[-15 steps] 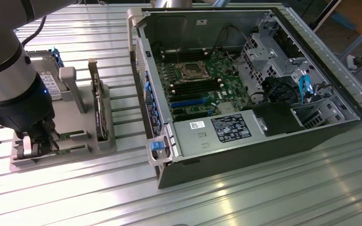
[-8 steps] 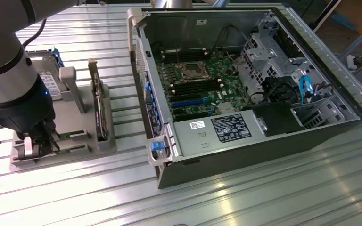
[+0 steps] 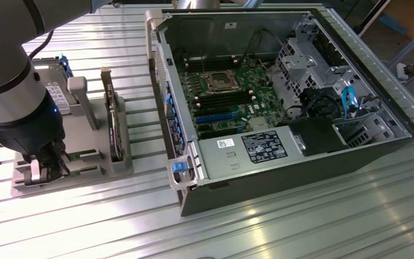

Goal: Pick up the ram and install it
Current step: 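Pick up the ram and move it above insertion slot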

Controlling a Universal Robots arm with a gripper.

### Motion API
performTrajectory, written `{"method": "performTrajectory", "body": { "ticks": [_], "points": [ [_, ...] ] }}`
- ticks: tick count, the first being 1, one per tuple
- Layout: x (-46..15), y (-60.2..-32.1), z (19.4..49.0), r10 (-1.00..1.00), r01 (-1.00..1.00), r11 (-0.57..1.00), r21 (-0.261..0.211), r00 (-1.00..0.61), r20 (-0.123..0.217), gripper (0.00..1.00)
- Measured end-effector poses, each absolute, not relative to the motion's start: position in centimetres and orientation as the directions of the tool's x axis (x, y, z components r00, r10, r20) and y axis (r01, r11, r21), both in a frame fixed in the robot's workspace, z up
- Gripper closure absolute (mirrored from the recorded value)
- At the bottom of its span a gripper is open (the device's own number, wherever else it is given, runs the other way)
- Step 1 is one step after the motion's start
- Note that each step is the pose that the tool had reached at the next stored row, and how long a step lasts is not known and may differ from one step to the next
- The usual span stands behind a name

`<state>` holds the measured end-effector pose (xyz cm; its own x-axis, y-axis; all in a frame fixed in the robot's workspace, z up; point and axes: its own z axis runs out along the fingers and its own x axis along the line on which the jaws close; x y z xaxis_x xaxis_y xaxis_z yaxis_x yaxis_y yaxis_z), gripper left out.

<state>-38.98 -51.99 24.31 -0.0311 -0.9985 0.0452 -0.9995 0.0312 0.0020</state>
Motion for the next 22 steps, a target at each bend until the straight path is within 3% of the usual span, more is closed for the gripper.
{"method": "performTrajectory", "body": {
  "ticks": [22],
  "points": [
    [-39.0, -51.5, 21.9, -0.998, -1.000, 0.031, 0.002, -0.031, 0.045, 0.70]
  ]
}}
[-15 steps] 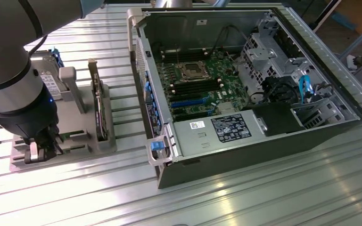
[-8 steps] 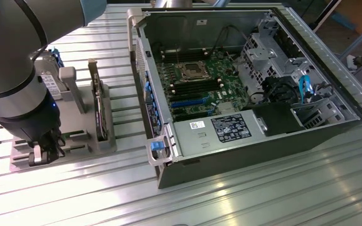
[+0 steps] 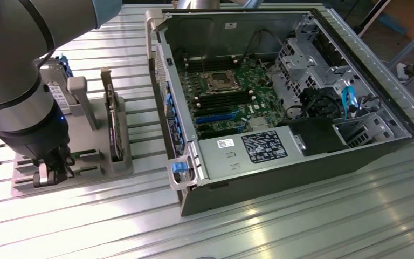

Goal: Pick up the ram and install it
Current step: 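Pick up the ram and move it above insertion slot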

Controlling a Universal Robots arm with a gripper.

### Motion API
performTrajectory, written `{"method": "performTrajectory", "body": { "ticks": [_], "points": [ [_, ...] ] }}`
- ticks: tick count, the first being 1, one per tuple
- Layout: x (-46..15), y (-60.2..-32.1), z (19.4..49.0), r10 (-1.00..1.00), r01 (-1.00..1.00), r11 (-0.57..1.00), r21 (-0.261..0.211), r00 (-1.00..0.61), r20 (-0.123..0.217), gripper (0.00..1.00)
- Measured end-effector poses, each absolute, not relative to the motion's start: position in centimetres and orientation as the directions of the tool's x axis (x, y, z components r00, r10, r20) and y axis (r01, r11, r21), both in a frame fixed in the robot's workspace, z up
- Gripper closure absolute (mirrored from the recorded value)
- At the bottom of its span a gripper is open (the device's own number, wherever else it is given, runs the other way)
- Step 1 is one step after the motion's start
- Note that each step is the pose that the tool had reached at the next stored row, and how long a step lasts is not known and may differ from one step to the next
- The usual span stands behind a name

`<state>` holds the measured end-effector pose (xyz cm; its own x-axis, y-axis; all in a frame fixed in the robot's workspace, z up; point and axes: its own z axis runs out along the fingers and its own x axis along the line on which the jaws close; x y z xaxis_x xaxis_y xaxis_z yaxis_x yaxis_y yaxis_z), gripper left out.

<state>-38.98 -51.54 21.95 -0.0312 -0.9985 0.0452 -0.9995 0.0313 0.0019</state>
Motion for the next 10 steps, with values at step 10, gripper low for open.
{"method": "performTrajectory", "body": {
  "ticks": [10],
  "points": [
    [-38.98, -51.52, 21.70, -0.998, -1.000, 0.031, 0.002, -0.031, 0.045, 0.70]
  ]
}}
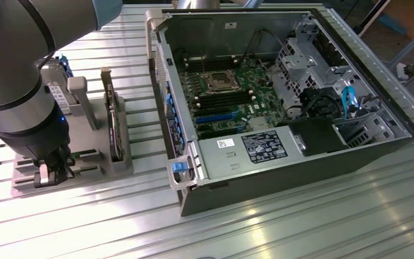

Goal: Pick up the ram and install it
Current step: 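Pick up the ram and move it above insertion slot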

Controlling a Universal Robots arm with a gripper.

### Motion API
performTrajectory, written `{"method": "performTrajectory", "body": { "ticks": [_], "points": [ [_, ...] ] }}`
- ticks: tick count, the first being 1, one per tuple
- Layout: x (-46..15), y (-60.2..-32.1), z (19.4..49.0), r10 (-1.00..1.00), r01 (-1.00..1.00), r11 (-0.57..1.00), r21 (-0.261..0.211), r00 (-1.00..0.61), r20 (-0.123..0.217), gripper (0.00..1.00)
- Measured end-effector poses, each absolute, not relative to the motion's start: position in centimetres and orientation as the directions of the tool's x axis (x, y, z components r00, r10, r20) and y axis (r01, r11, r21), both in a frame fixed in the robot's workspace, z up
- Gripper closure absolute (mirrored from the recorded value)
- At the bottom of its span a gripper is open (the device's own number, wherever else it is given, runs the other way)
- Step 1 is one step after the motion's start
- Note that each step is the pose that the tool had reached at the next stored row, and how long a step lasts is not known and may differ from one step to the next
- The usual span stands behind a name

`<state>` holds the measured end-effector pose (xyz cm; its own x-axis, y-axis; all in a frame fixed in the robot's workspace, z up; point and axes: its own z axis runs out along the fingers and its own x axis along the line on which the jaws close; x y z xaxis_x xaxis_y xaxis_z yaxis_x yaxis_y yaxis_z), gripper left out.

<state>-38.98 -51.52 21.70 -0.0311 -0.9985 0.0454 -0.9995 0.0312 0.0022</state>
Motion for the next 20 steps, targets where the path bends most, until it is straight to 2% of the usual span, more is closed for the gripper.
{"method": "performTrajectory", "body": {
  "ticks": [9, 12, 13, 20],
  "points": [
    [-38.98, -51.46, 21.68, -0.998, -1.000, 0.031, 0.002, -0.031, 0.045, 0.70],
    [-38.98, -51.47, 21.69, -0.998, -1.000, 0.031, 0.002, -0.031, 0.045, 0.71],
    [-38.98, -51.47, 21.69, -0.998, -1.000, 0.031, 0.002, -0.031, 0.045, 0.78],
    [-38.98, -51.47, 21.39, -0.998, -1.000, 0.031, 0.002, -0.031, 0.047, 0.78]
  ]
}}
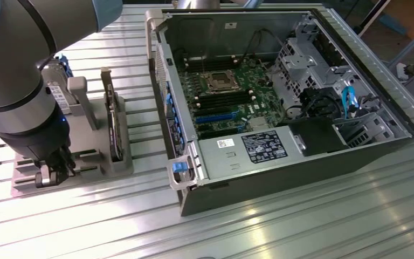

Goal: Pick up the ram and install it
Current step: 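Pick up the ram and move it above insertion slot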

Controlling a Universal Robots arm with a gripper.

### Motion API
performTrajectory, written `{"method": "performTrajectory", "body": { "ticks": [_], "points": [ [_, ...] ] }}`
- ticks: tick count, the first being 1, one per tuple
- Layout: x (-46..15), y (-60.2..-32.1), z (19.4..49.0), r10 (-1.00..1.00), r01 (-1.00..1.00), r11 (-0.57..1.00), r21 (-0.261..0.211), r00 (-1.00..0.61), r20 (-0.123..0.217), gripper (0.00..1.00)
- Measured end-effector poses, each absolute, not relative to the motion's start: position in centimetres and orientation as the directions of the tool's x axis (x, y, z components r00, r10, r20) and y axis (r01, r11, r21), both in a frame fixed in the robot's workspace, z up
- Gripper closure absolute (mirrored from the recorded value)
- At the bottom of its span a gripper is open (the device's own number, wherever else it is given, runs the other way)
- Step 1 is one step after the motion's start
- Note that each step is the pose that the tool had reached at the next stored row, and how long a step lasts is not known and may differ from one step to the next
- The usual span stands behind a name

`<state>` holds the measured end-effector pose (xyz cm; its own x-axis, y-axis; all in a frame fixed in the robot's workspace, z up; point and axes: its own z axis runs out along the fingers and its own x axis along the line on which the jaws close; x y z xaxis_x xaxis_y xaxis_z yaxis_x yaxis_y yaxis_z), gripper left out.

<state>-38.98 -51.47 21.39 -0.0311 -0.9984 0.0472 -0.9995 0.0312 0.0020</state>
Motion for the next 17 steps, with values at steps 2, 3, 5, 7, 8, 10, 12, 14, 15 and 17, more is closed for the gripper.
{"method": "performTrajectory", "body": {
  "ticks": [2, 3, 5, 7, 8, 10, 12, 14, 15, 17],
  "points": [
    [-38.98, -51.47, 21.27, -0.998, -1.000, 0.031, 0.002, -0.031, 0.047, 0.78],
    [-38.98, -51.47, 21.20, -0.998, -1.000, 0.031, 0.002, -0.031, 0.048, 0.78],
    [-38.98, -51.47, 21.13, -0.998, -1.000, 0.031, 0.002, -0.031, 0.048, 0.78],
    [-38.98, -51.47, 21.08, -0.998, -1.000, 0.031, 0.002, -0.031, 0.048, 0.78],
    [-38.98, -51.47, 21.09, -0.998, -1.000, 0.031, 0.002, -0.031, 0.048, 0.78],
    [-38.97, -51.47, 21.07, -0.998, -1.000, 0.031, 0.002, -0.031, 0.048, 0.78],
    [-38.86, -51.47, 21.08, -0.998, -1.000, 0.031, 0.002, -0.031, 0.048, 0.78],
    [-38.71, -51.47, 21.08, -0.998, -1.000, 0.031, 0.002, -0.031, 0.048, 0.78],
    [-38.65, -51.47, 21.08, -0.998, -1.000, 0.031, 0.002, -0.031, 0.048, 0.78],
    [-38.59, -51.47, 21.07, -0.998, -1.000, 0.031, 0.002, -0.031, 0.048, 0.78]
  ]
}}
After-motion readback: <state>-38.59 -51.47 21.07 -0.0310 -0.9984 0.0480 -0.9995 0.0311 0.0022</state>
